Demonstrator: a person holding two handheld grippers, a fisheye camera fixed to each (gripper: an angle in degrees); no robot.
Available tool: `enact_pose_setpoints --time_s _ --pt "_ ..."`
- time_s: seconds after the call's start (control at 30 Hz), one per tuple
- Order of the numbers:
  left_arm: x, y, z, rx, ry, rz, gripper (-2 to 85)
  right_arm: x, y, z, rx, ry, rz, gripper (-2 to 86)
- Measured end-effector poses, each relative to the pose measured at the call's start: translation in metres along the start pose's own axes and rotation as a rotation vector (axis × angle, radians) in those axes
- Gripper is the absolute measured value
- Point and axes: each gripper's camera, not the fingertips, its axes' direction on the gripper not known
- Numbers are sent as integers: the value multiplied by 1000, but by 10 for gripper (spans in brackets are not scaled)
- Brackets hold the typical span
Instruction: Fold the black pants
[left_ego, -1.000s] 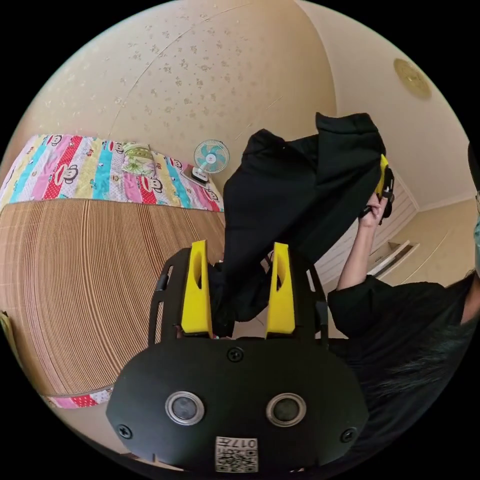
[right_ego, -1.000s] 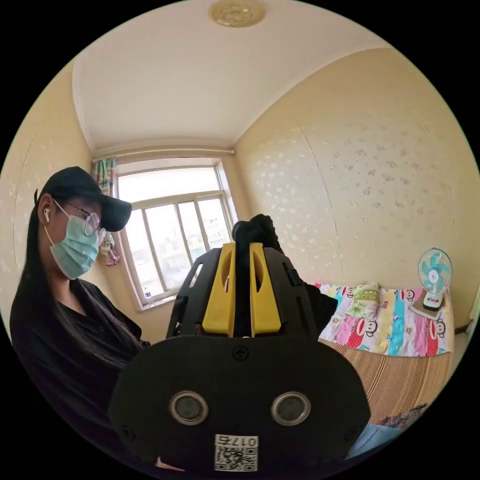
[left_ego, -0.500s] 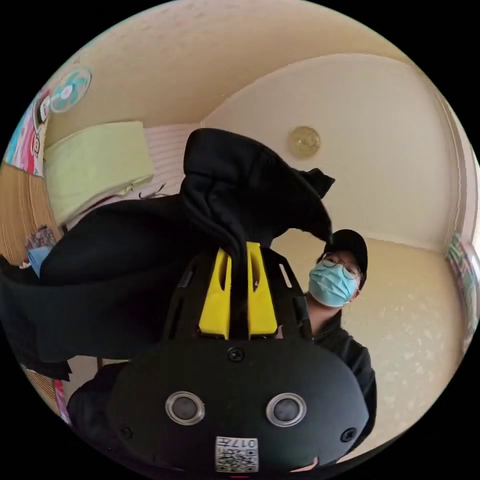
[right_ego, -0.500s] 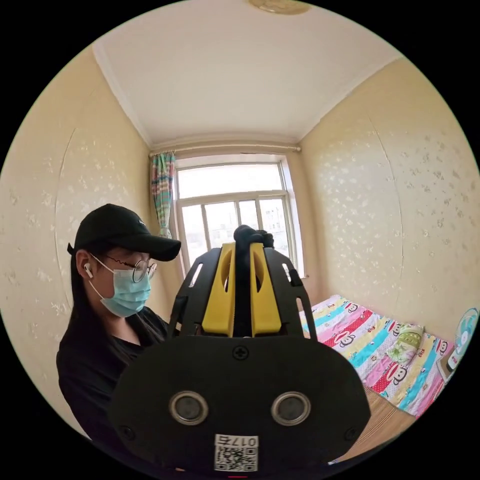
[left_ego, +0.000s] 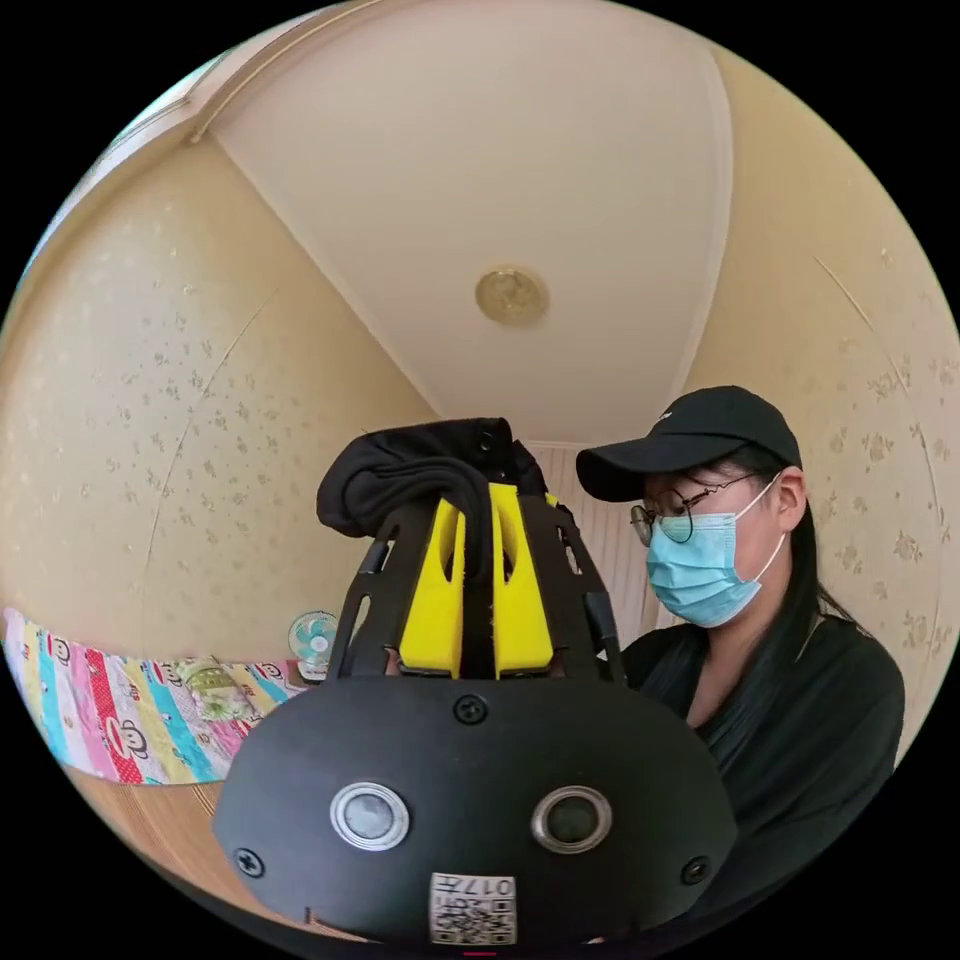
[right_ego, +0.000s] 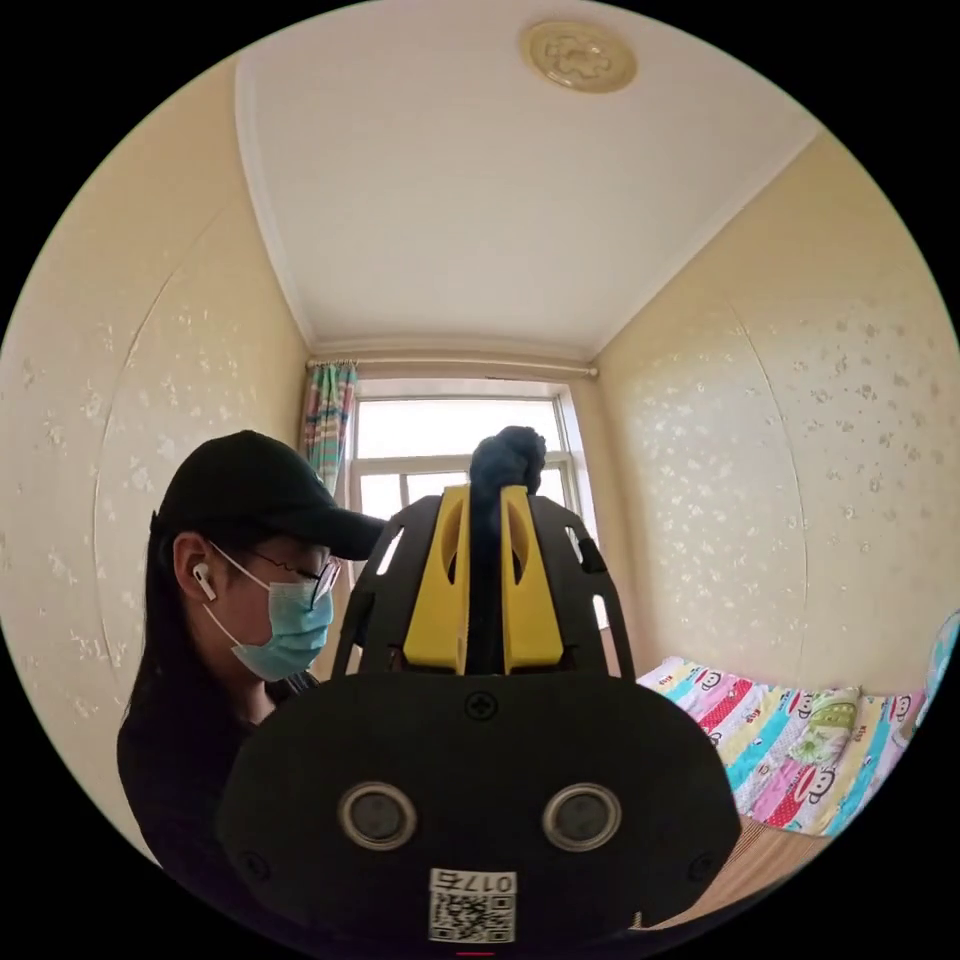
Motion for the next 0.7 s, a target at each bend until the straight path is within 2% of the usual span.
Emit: enact_pose_setpoints --time_s 0.13,0.23,0.3,0.33,0.4,0.43,0.47,0.53,0.63,0.7 --pt "-50 -14 26 -47 -129 -60 41 70 10 33 -16 170 86 22" --pt "-143 -20 72 -168 -333 -135 40 179 27 89 -118 400 177 32" --pt "-260 -20 129 -328 -496 -200 44 314 41 151 -211 561 310 45" --pt "-293 -16 143 -377 -527 -205 47 351 47 167 -243 614 330 49" --pt "-411 22 168 -633 -683 -313 71 481 97 215 -357 810 425 59" --pt "-433 35 166 -692 -719 -365 75 504 116 219 -374 850 480 58" --pt "-462 60 153 -752 -762 -423 85 540 155 224 -421 857 570 56" --pt "-484 107 125 -792 -759 -446 83 570 219 235 -524 749 577 58" --pt "-503 219 65 -966 -738 -538 84 590 355 250 -844 695 529 63" --pt "-507 323 8 -1126 -727 -728 87 595 486 250 -1152 643 587 65"
